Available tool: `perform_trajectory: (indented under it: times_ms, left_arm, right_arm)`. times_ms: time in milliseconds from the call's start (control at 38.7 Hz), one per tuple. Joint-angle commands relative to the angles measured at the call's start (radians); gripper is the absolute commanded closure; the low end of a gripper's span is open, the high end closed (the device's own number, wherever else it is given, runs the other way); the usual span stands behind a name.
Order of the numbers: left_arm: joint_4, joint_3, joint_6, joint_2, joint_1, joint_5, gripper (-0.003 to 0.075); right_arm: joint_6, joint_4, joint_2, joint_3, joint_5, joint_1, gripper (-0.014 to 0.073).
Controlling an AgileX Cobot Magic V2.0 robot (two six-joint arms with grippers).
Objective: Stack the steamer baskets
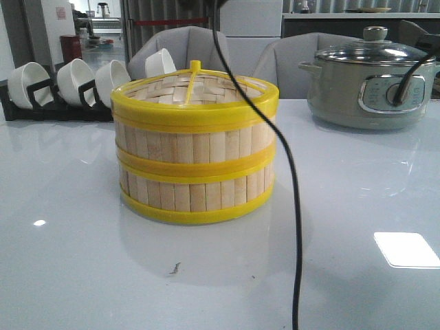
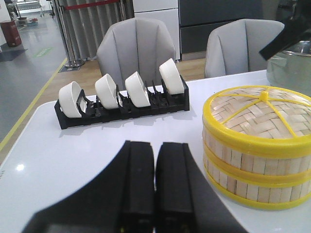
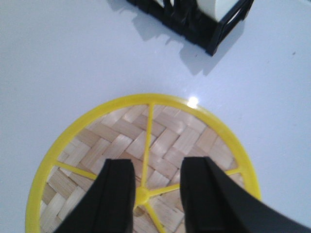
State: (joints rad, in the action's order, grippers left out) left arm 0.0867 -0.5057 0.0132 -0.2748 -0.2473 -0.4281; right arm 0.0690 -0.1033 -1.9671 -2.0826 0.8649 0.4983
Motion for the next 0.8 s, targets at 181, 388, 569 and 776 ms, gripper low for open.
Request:
perform_trajectory:
  times_ms: [181,388,569,776]
  left_arm:
    - [0.001,-0.028,0.009,-0.012,0.000,0.091,0.0636]
    - [0.001,-0.028,0.009,-0.012,0.000,0.091,0.0636]
    - [0.001,-0.028,0.009,-0.012,0.000,0.091,0.0636]
    - [0.001,-0.028,0.009,-0.012,0.000,0.091,0.0636]
  right_arm:
    - [0.003,0.021,0.248,0.105,-0.090,-0.088,0.0242]
    - [0.003,0.021,0.426,0.356,-0.194,-0.173,0.0242]
    - [0.003,0.021,0.631,0.637,-0.352,-0.234,0.0242]
    - [0.003,0.021,0.861,0.910,-0.440,-0.323,0.0242]
